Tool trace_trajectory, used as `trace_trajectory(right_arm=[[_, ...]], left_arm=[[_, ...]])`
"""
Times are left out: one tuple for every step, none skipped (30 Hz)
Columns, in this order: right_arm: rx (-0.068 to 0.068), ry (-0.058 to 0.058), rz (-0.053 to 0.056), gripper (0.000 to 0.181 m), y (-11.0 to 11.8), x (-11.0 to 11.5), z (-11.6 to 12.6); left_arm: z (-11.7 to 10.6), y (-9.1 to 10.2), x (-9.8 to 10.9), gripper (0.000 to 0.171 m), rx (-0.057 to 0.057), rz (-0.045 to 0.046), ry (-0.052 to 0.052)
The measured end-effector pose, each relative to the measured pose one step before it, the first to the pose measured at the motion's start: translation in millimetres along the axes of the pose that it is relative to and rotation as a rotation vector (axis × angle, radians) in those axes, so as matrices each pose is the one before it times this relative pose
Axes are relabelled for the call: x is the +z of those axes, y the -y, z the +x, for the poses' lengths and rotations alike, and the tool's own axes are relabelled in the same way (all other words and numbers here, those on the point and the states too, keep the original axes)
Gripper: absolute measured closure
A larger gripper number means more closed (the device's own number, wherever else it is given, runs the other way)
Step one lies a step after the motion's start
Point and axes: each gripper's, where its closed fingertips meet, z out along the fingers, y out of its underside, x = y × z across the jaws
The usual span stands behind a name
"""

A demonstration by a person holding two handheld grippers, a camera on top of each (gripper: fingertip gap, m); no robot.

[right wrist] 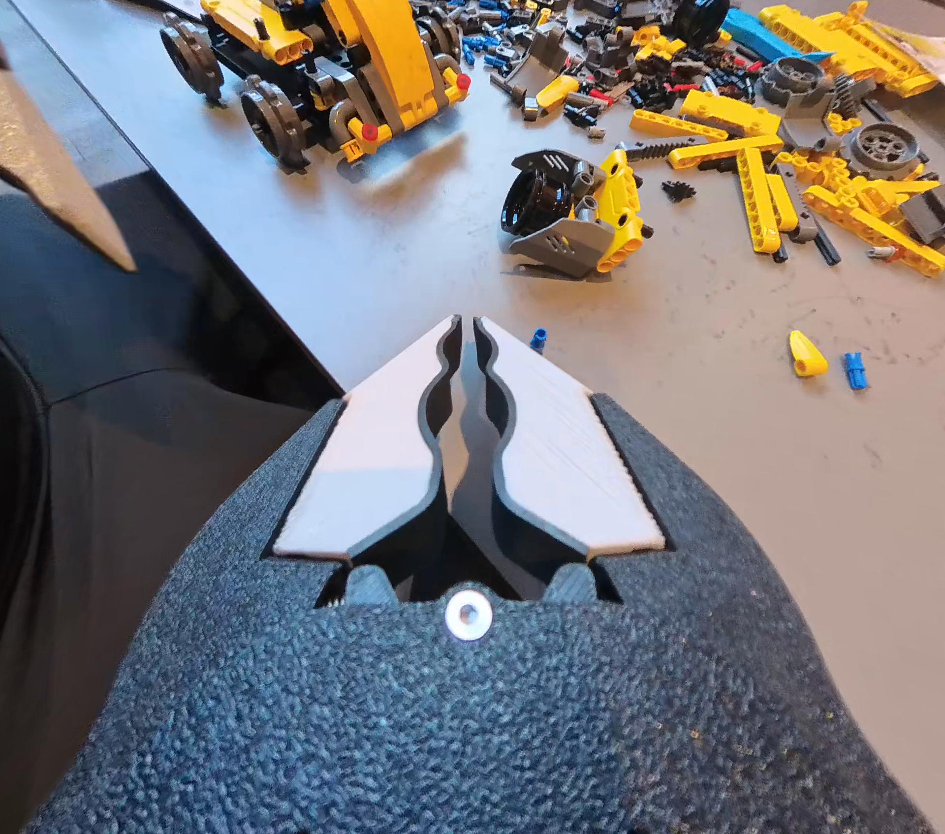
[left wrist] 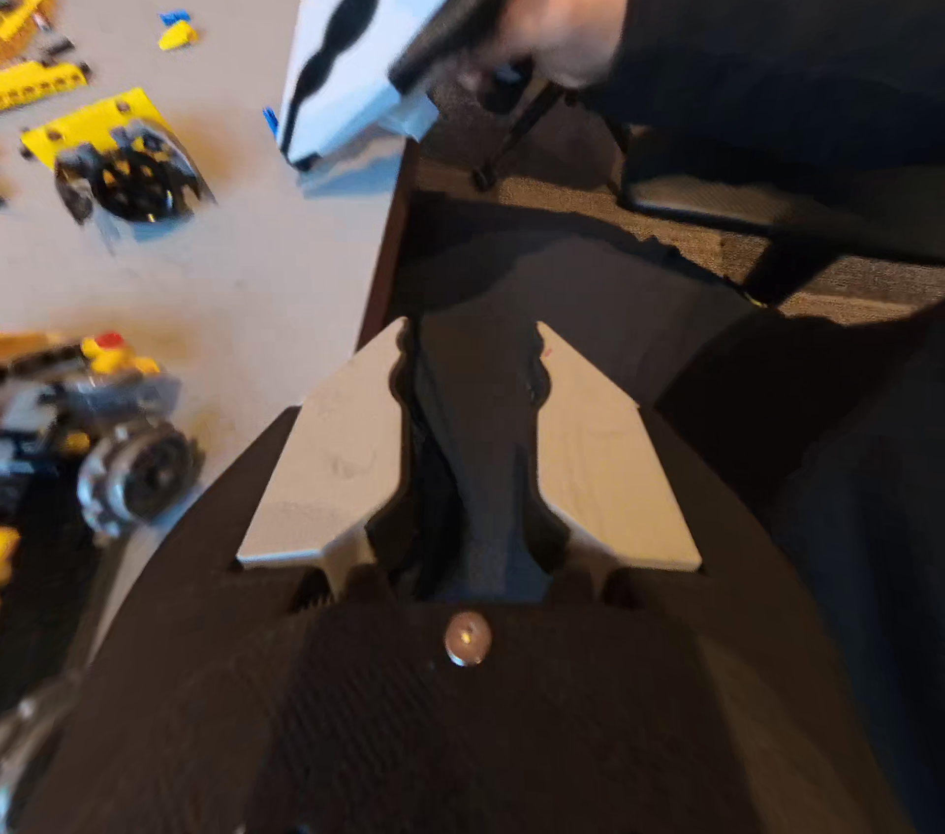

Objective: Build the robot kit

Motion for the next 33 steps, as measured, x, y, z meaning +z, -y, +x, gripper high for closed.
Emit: trace_trajectory(right_arm=[[-0.0037, -0.0039, 0.0129, 0.177, 0.61, 0.54, -0.14], [-0.0010, -0.0001, 0.0123, 0.176, 0.52, 0.69, -0.64], [0.0020, 0.0045, 0.0120, 0.176, 0.64, 0.97, -1.14], [0.0044, 0.0050, 0.0086, 0.176, 0.13, 1.13, -1.04], [0.0051, 0.0056, 0.0033, 0.176, -0.09, 1.37, -0.95], [0.0039, 0.0042, 0.0040, 0.175, 0.48, 1.01, -0.98], [0.0021, 0.0019, 0.0065, 0.175, 1.54, 0.59, -1.06], [0.0004, 0.0020, 0.0094, 0.174, 2.45, -0.02, -1.54], [0.0005, 0.0024, 0.0120, 0.173, 2.98, -0.18, -1.94], [0.0028, 0.0006, 0.0108, 0.173, 2.81, -0.26, -1.75], [0.0038, -0.0021, 0.0083, 0.172, 2.16, -0.13, -1.02], [0.0041, -0.0020, 0.0076, 0.172, 1.73, 0.05, -0.84], [0.0066, 0.0002, 0.0058, 0.172, 1.06, 0.47, -0.87], [0.0088, 0.0013, 0.0003, 0.173, 0.16, 0.81, -0.59], [0.0064, 0.0024, -0.0054, 0.174, -0.71, 1.01, -0.70], [0.0013, 0.0003, -0.0079, 0.174, -0.91, 0.70, -0.36], [-0.0030, -0.0048, -0.0069, 0.174, -0.61, 0.14, 0.07], [-0.0038, -0.0076, -0.0032, 0.174, 0.08, -0.46, 0.51], [-0.0005, -0.0069, 0.0008, 0.173, 0.49, -1.04, 0.47], [0.0034, -0.0085, 0.0024, 0.173, 0.63, -1.40, 0.97], [0.0032, -0.0144, 0.0044, 0.173, 0.68, -2.04, 1.74], [0.0018, -0.0199, 0.0066, 0.173, 0.37, -2.60, 2.56], [0.0032, -0.0221, 0.0060, 0.173, -0.04, -2.97, 3.20], [0.0058, -0.0239, 0.0057, 0.173, -0.61, -3.24, 3.92], [0.0090, -0.0248, 0.0082, 0.173, -0.34, -3.57, 4.51], [0.0136, -0.0197, 0.0107, 0.173, 0.25, -3.66, 4.39], [0.0171, -0.0176, 0.0079, 0.173, 0.48, -3.56, 5.03], [0.0125, -0.0274, 0.0009, 0.174, 0.04, -3.41, 7.27], [0.0003, -0.0346, -0.0035, 0.175, -0.09, -3.39, 8.99], [-0.0077, -0.0347, -0.0067, 0.176, -0.01, -2.99, 9.99], [-0.0067, -0.0382, -0.0165, 0.177, -1.24, -1.91, 12.00], [-0.0031, -0.0364, -0.0256, 0.176, -2.49, -0.42, 13.21], [0.0014, -0.0253, -0.0255, 0.175, -2.28, 1.04, 12.79]], left_arm=[[3.56, -10.14, -5.13, 0.128, -0.0045, 0.00424, 0.0071], [2.49, -10.30, -3.80, 0.129, -0.0131, 0.00405, 0.0045], [2.49, -10.55, -1.71, 0.129, -0.0203, 0.00037, -0.0047], [2.28, -10.58, 0.09, 0.130, -0.0195, -0.00938, -0.0120], [1.59, -9.40, 1.56, 0.130, -0.0090, -0.02232, -0.0154], [0.09, -6.82, 1.74, 0.130, 0.0056, -0.02624, -0.0092], [-1.00, -2.43, 1.18, 0.133, 0.0202, -0.01152, -0.0010], [-1.73, 1.11, 0.45, 0.135, 0.0222, 0.00454, 0.0073], [-0.47, 1.67, 0.40, 0.135, 0.0155, 0.00525, -0.0011], [0.68, 0.31, 0.28, 0.135, 0.0050, -0.00077, -0.0081], [0.85, -0.75, 0.13, 0.135, -0.0008, 0.00063, -0.0071], [1.82, -1.97, 0.07, 0.135, 0.0004, -0.00094, -0.0137], [1.90, -2.64, 0.31, 0.135, -0.0023, -0.00397, -0.0149], [1.13, -2.47, 0.71, 0.134, -0.0047, -0.00678, -0.0124], [0.20, -1.33, 0.91, 0.133, -0.0034, -0.00516, -0.0096], [-0.69, 0.01, 0.79, 0.132, -0.0012, -0.00216, -0.0040], [-1.58, 0.57, 0.64, 0.132, 0.0007, -0.00178, 0.0025], [-1.19, 0.60, 0.36, 0.132, 0.0059, -0.00264, 0.0003], [-0.85, 1.34, 0.45, 0.132, 0.0079, 0.00111, -0.0004], [-0.45, 1.49, 0.62, 0.132, 0.0077, 0.00131, -0.0025], [0.13, 1.23, 1.09, 0.132, 0.0063, -0.00033, -0.0058], [0.60, 0.95, 1.51, 0.131, 0.0050, -0.00174, -0.0081], [1.06, 0.42, 1.76, 0.131, 0.0064, -0.00387, -0.0087], [0.95, -0.12, 1.94, 0.131, 0.0071, -0.00572, -0.0061], [1.03, -0.32, 1.85, 0.131, 0.0065, -0.00559, -0.0052], [1.27, -0.51, 1.77, 0.131, 0.0057, -0.00545, -0.0063], [1.14, -0.61, 1.71, 0.131, 0.0052, -0.00630, -0.0053], [0.66, -0.61, 1.59, 0.131, 0.0051, -0.00519, -0.0030], [0.33, -0.56, 1.81, 0.131, 0.0044, -0.00405, -0.0025], [-0.01, -0.90, 2.40, 0.131, 0.0017, -0.00590, -0.0028], [-0.58, -1.66, 2.88, 0.131, -0.0005, -0.00833, -0.0011], [-1.41, -2.58, 3.40, 0.132, -0.0020, -0.01187, 0.0017], [-1.63, -3.34, 3.79, 0.133, -0.0050, -0.01549, 0.0021]])
